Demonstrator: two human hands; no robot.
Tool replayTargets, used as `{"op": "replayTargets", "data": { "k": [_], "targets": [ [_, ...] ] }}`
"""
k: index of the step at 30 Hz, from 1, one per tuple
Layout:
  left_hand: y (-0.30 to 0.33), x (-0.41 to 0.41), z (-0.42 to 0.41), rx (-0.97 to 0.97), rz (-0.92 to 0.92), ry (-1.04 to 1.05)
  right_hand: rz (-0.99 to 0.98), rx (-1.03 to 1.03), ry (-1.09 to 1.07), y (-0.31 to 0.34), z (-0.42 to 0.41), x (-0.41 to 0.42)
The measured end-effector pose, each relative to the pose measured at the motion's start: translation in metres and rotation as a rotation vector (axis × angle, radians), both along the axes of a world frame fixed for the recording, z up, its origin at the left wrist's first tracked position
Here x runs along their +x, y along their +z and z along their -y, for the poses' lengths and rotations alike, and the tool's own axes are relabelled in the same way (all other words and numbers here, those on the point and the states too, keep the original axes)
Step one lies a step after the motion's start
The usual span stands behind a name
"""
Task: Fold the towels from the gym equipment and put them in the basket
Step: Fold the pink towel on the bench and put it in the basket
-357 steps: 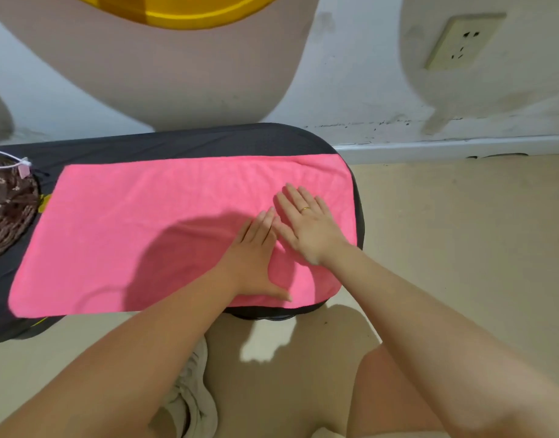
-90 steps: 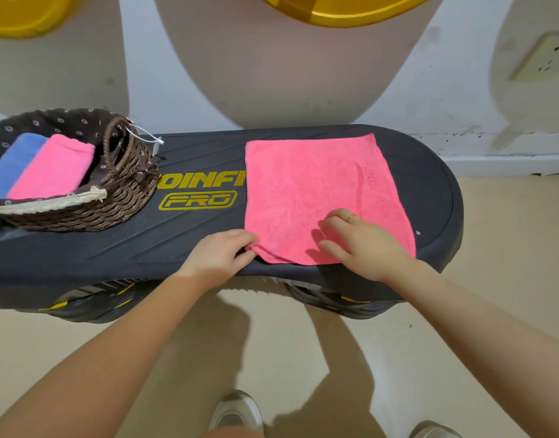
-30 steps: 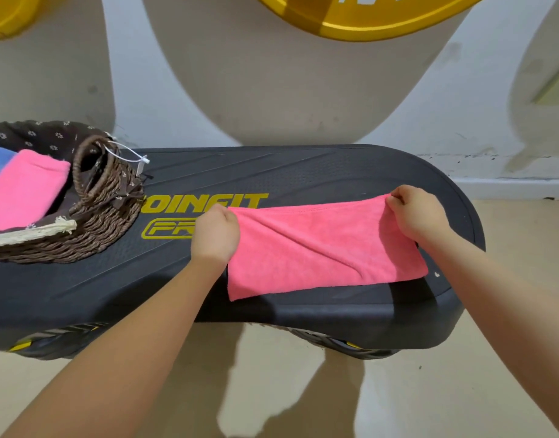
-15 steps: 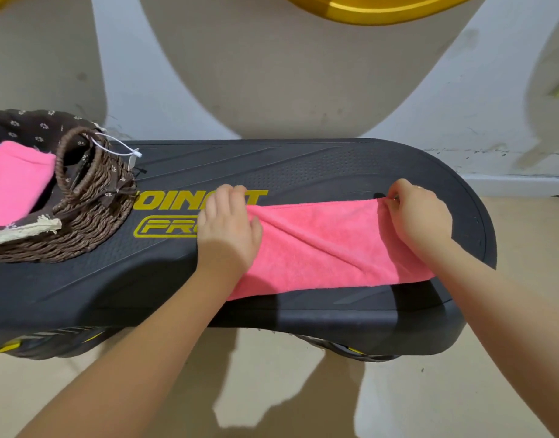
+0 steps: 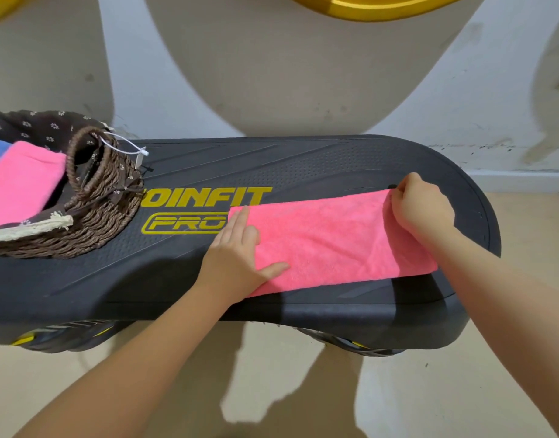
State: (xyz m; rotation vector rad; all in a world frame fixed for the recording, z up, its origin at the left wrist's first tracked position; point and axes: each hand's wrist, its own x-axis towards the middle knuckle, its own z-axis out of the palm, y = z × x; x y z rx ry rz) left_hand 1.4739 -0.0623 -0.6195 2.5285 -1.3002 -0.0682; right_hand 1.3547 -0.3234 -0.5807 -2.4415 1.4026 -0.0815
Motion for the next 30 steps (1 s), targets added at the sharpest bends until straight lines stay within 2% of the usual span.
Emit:
{"op": "replayTargets", "data": {
  "k": [5, 9, 11, 15, 18, 20, 21, 23, 26, 28, 30],
  "targets": [
    [0.009, 0.008, 0.002, -0.256, -0.077, 0.324, 0.088, 0.025, 0.001, 0.004, -0.006, -0.006],
    [0.013, 0.033, 0.015, -0.222, -0.322, 0.601, 0.127, 0.106, -0.015, 0.001, -0.001, -0.007],
    [0.018, 0.040, 0.020, -0.212, -0.379, 0.627, 0.168, 0.135, -0.008, 0.002, 0.003, -0.008],
    [0.025, 0.041, 0.016, -0.165, -0.338, 0.593, 0.214, 0.135, -0.010, 0.002, 0.007, -0.013],
    [0.031, 0.031, 0.013, -0.054, -0.128, 0.550, 0.164, 0.021, 0.007, -0.001, -0.004, -0.014],
    [0.036, 0.017, 0.017, -0.096, 0.014, 0.397, 0.204, -0.207, 0.148, -0.003, -0.024, -0.009],
    [0.037, 0.009, 0.022, -0.131, 0.029, 0.274, 0.257, -0.274, 0.277, -0.003, -0.037, -0.004],
    [0.035, -0.008, 0.033, -0.106, -0.008, 0.042, 0.295, -0.255, 0.565, -0.006, -0.067, 0.006],
    [0.017, -0.018, 0.036, 0.128, -0.083, -0.066, 0.060, -0.076, 0.826, -0.016, -0.104, 0.014],
    [0.007, -0.015, 0.027, 0.243, -0.066, -0.060, -0.079, -0.077, 0.856, -0.027, -0.109, 0.012],
    [0.003, -0.010, 0.020, 0.250, -0.054, -0.059, -0.120, -0.106, 0.824, -0.032, -0.101, 0.008]
  ]
}}
